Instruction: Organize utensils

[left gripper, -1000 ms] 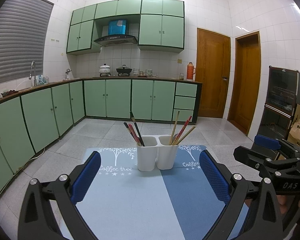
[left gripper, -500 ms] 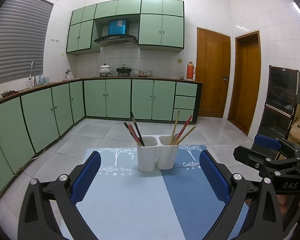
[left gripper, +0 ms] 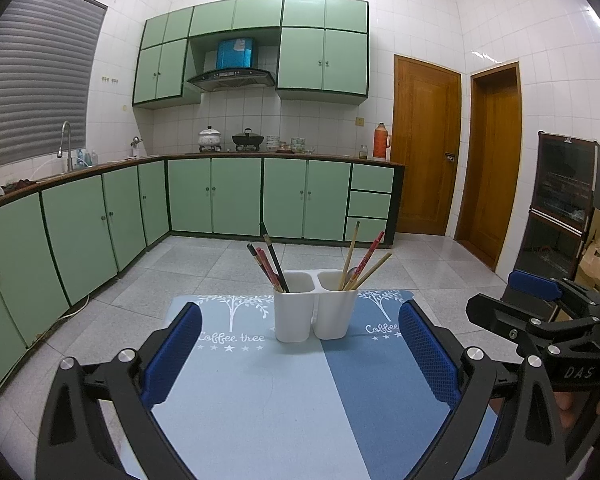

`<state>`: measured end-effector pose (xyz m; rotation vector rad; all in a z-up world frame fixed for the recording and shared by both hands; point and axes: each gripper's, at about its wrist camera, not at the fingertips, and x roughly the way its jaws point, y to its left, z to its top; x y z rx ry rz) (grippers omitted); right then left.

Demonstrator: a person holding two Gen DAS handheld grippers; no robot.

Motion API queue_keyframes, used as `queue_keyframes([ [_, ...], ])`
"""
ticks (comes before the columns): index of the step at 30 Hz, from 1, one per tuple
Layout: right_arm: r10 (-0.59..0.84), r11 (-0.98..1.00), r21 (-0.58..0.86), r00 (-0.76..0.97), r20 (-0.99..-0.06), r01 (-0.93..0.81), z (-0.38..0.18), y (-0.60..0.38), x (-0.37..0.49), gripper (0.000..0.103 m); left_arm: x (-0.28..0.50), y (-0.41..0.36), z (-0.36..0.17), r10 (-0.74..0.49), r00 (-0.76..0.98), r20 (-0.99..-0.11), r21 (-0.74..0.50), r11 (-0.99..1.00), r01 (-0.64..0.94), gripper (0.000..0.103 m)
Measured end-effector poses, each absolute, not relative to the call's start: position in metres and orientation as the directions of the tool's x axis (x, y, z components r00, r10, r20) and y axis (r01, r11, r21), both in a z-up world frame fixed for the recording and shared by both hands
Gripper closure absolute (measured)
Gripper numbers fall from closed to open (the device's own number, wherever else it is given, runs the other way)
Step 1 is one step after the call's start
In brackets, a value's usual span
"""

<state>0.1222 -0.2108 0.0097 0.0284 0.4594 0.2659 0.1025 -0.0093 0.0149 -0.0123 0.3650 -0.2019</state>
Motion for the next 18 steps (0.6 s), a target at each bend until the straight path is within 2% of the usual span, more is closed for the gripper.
queue_keyframes([
  [18, 0.256, 0.966, 0.087, 0.86, -0.441, -0.243, 0.0044, -0.213, 0.1259, 0.005, 0.1038, -0.009, 0.0137, -0.197, 0.913, -0.356, -0.049, 0.98, 0.192, 0.006],
])
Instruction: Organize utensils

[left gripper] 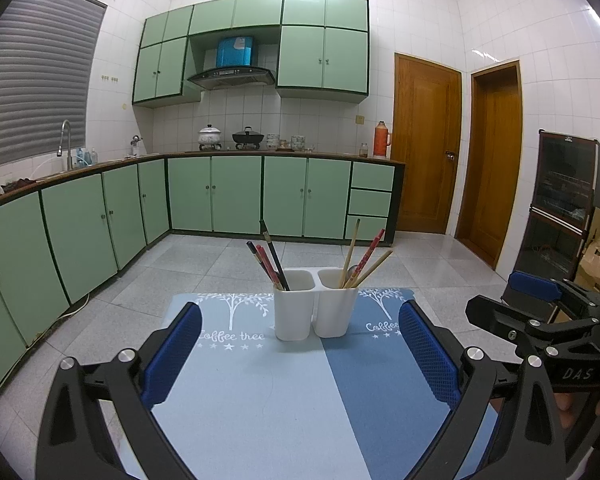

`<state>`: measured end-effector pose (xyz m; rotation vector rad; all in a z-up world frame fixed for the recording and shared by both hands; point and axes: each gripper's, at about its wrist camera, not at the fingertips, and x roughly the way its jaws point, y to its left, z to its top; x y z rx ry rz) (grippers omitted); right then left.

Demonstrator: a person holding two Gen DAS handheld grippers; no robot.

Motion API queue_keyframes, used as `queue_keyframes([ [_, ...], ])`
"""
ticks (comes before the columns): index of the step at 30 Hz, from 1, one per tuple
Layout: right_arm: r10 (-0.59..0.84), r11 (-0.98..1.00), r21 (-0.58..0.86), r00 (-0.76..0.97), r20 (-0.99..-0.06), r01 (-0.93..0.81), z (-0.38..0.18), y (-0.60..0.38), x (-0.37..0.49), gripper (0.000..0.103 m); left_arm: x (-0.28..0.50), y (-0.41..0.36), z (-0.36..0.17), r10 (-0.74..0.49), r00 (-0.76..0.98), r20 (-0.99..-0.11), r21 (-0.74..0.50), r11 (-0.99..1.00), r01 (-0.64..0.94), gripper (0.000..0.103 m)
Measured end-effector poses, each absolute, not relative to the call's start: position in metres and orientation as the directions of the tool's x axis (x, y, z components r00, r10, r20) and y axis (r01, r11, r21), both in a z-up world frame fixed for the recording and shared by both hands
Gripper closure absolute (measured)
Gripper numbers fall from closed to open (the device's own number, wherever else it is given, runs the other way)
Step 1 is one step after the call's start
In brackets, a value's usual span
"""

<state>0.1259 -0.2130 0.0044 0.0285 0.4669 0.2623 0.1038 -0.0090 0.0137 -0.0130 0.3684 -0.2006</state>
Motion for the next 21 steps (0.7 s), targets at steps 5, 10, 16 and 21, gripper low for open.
queue_keyframes([
  [5, 0.255, 0.966, 0.086, 0.859, -0.443, -0.242, 0.0021, -0.2141, 0.1263, 0.005, 0.104, -0.0089, 0.0139, -0.199, 0.913, -0.357, -0.053, 0.98, 0.193, 0.006],
  [10, 0.253, 0.967, 0.089, 0.858, -0.448, -0.238, -0.0008, -0.2154, 0.1281, 0.005, 0.1067, -0.0103, 0.01, -0.199, 0.912, -0.358, -0.053, 0.98, 0.193, 0.006],
  [16, 0.251, 0.967, 0.09, 0.856, -0.452, -0.236, -0.0015, -0.2163, 0.1292, 0.005, 0.1098, -0.0121, 0.0079, -0.198, 0.909, -0.367, -0.056, 0.98, 0.19, 0.006],
  [21, 0.251, 0.967, 0.09, 0.855, -0.453, -0.236, -0.0014, -0.2164, 0.1298, 0.005, 0.1105, -0.0122, 0.0075, -0.192, 0.908, -0.373, -0.057, 0.981, 0.184, 0.006],
])
